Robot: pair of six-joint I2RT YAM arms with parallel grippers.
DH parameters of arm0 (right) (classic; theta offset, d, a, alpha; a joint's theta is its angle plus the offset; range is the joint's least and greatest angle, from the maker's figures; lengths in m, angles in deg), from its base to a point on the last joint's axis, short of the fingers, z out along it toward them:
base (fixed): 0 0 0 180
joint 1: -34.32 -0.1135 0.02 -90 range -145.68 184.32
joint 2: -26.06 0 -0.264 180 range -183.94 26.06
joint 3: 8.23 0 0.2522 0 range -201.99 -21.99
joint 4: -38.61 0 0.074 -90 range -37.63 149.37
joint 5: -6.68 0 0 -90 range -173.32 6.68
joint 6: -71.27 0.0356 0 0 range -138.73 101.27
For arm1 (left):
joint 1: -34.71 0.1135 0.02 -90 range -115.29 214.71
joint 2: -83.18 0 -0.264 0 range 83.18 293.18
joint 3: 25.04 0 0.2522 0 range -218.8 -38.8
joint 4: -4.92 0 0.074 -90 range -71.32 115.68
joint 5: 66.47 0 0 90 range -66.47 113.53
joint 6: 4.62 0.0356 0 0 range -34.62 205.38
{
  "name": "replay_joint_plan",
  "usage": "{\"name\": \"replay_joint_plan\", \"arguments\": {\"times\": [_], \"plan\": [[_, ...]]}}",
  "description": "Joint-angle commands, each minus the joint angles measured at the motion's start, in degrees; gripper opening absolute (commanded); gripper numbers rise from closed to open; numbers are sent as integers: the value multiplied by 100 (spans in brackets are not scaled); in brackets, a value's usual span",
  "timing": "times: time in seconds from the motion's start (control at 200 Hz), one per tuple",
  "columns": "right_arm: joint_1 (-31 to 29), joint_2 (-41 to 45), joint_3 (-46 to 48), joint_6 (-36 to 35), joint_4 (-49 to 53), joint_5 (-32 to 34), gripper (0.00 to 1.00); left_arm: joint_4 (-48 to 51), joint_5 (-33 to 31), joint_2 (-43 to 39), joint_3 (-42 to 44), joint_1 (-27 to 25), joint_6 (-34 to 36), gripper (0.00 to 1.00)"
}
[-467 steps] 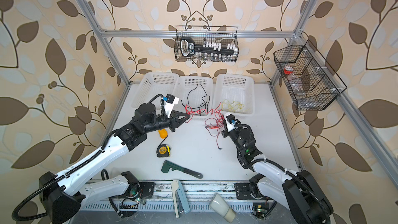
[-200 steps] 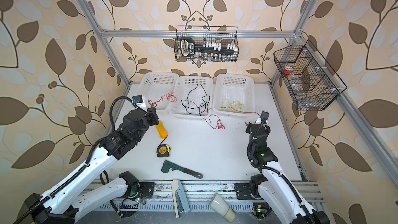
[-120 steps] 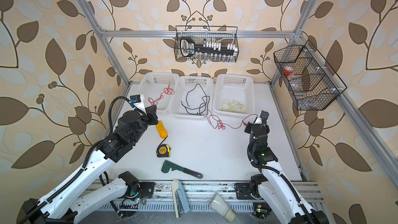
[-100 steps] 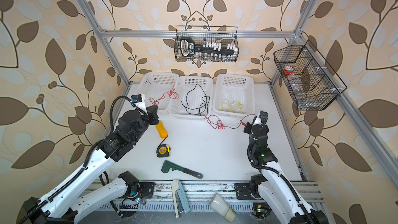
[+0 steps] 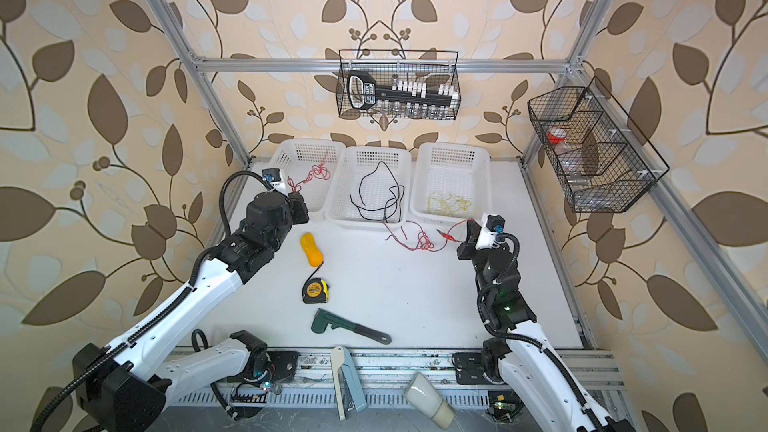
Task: Untangle the cables
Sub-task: 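Lower the red bundle into the empty basket and open the left gripper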
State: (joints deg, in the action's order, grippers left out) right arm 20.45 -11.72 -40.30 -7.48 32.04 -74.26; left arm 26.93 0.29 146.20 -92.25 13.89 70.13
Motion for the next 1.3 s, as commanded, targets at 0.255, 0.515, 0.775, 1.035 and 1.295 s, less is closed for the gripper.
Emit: {"name": "replay_joint_plan", "arguments": {"times": [0.255, 0.515, 0.775, 1.035, 1.295], "plan": [[-176, -77, -873, -46, 30, -1068, 0, -409, 826, 1135, -506, 1569, -457, 0], [-339, -267, -1081, -87, -126, -1644, 0, -148, 1548, 2186, -1039, 1904, -632, 0], [-641, -432, -1117, -233, -224, -1636, 0, -165, 1864, 2507, -1142, 1904, -760, 38], [-796, -629, -1201, -212, -459, -1631, 0, -198, 2171, 2235, -1159, 1899, -719, 84], [-892, -883, -1430, -120, -566, -1445, 0, -431, 3573, 1698, -1134, 1799, -486, 99]]}}
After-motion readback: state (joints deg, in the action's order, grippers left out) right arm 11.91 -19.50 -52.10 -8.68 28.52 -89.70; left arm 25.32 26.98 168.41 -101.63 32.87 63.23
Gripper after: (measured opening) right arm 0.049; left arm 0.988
